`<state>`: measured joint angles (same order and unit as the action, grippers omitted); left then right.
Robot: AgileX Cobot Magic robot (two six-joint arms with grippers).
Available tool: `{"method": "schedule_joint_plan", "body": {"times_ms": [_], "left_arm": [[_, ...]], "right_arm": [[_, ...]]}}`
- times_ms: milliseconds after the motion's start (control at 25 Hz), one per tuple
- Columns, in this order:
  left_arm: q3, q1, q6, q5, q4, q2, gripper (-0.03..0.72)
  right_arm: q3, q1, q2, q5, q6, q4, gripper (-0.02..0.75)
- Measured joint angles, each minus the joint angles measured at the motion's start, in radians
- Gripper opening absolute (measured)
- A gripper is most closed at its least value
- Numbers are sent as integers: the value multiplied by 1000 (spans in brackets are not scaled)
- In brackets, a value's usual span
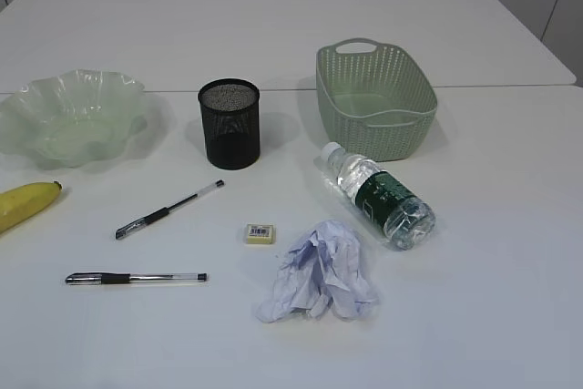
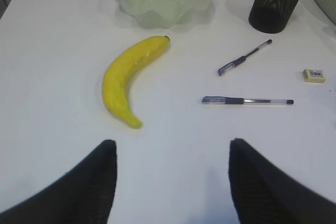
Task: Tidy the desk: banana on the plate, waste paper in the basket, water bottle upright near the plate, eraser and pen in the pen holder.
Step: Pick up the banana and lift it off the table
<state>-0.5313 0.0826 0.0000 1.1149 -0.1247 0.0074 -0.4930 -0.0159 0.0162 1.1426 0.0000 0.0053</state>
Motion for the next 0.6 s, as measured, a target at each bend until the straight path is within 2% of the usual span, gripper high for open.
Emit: {"method": "schedule_joint_plan", "body": {"times_ms": [600], "left_arm": [[0,0,0,0,-1,0,455]], "right_arm": [[0,0,0,0,0,0,462]]}}
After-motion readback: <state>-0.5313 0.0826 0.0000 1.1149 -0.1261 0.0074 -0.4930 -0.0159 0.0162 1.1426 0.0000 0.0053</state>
